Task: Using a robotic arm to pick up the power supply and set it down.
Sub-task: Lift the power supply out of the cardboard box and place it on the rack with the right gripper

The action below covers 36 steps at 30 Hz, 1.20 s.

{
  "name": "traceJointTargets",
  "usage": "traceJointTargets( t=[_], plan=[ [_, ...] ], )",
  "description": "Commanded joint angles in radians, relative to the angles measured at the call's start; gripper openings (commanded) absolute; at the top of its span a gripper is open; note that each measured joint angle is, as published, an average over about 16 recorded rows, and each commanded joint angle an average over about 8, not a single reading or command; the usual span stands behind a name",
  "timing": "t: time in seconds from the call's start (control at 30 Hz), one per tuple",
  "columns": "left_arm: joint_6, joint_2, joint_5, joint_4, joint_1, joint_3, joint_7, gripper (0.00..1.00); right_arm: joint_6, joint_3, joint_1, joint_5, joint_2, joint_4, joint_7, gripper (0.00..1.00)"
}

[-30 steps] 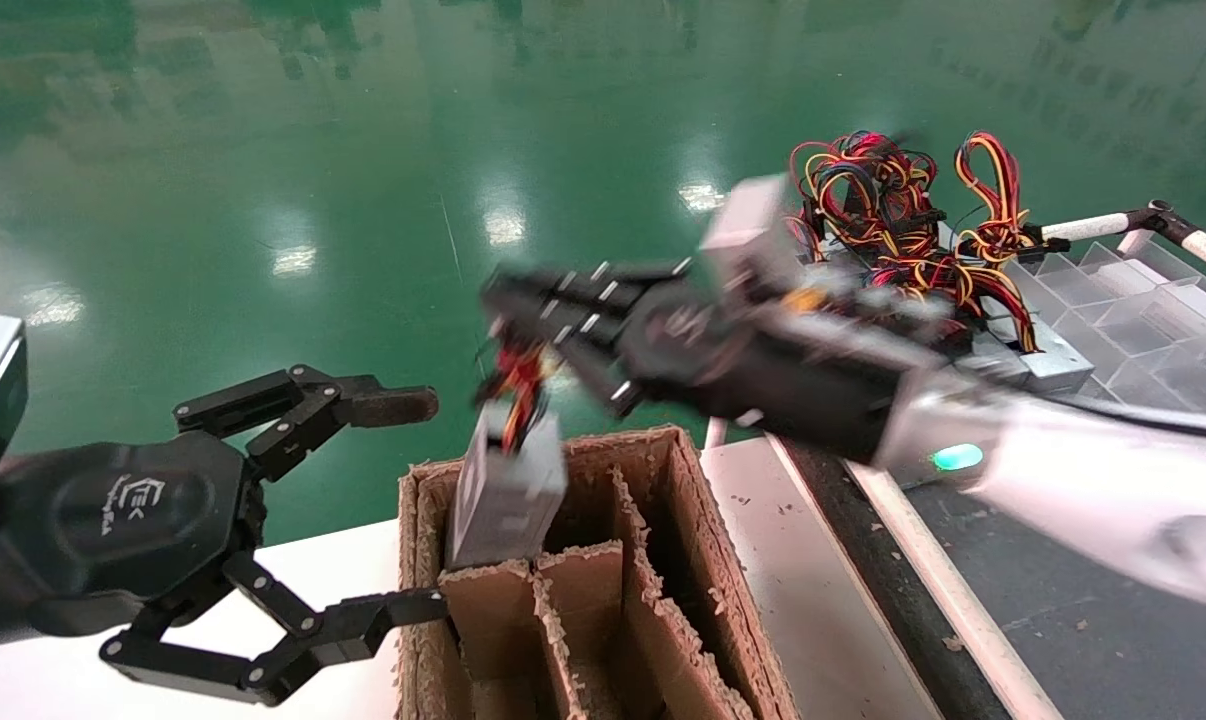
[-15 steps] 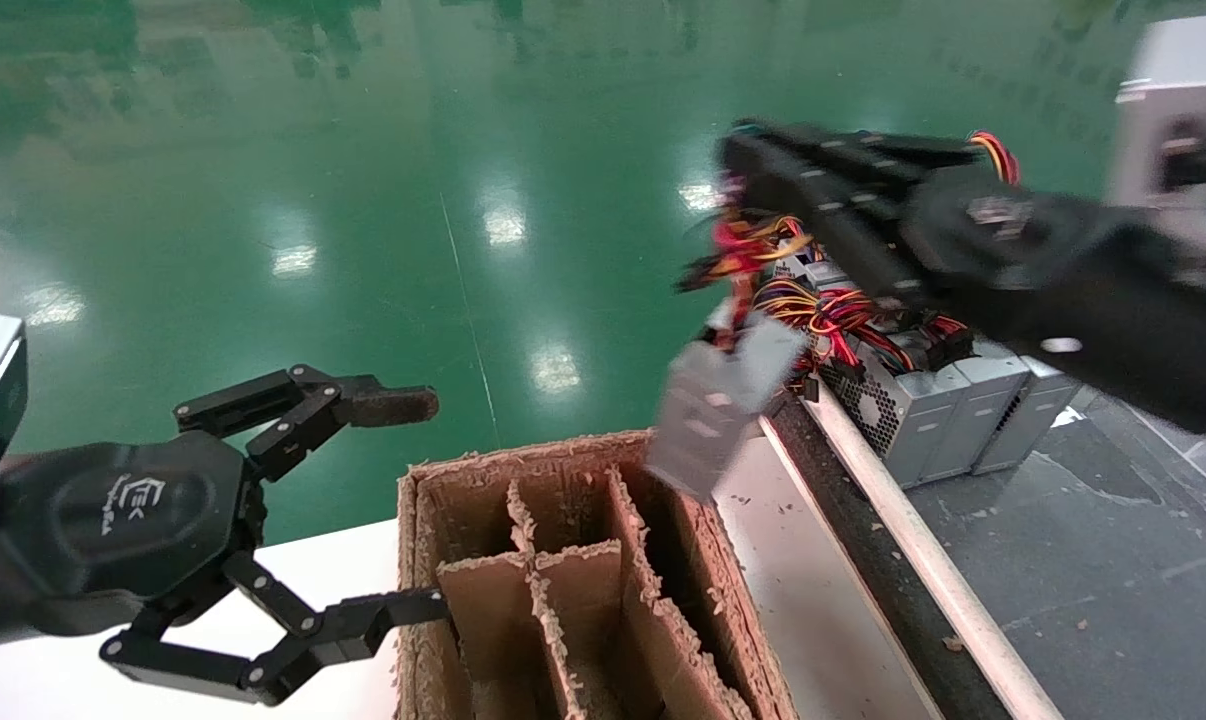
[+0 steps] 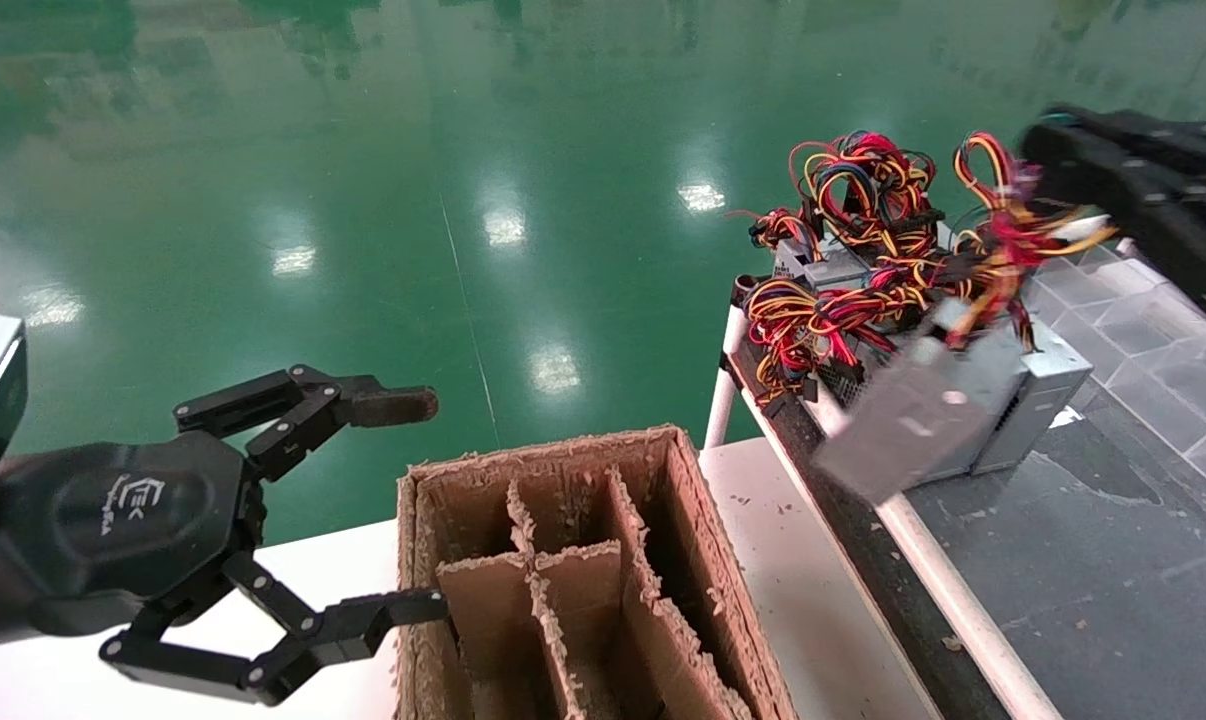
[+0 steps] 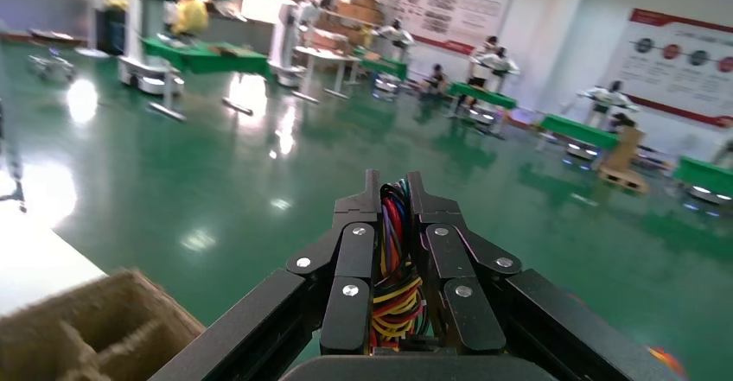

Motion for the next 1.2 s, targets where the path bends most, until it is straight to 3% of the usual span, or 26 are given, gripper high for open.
traceJointTargets(
  t=[0.03,0.27,0.53,0.73,0.97,1.0,1.2],
  plan=[
    [0.0,0.0,0.0,0.0,0.0,0.0,0.0,1.0,0.004,0.025,-0.038,0.022,0.037,0.0,-0.013,0.0],
    [0.0,0.0,0.0,0.0,0.0,0.0,0.0,1.0,0.003,0.086,-0.168,0.09,0.099,-0.06,-0.07,0.0],
    [0.0,0.0,0.0,0.0,0.0,0.0,0.0,1.0,0.014,0.104,-0.242,0.116,0.086,-0.095,-0.113,0.0],
    [0.0,0.0,0.0,0.0,0.0,0.0,0.0,1.0,0.068,0.046,-0.176,0.051,0.029,-0.103,-0.089,0.0],
    [0.0,0.0,0.0,0.0,0.0,0.0,0.0,1.0,0.054,-0.062,0.008,-0.069,-0.061,-0.186,-0.011,0.01],
    [0.0,0.0,0.0,0.0,0.0,0.0,0.0,1.0,0.046,-0.077,0.035,-0.087,-0.074,-0.204,-0.003,0.07],
    [0.0,0.0,0.0,0.0,0.0,0.0,0.0,1.0,-0.002,-0.143,0.165,-0.179,-0.137,-0.312,0.021,0.82]
  ],
)
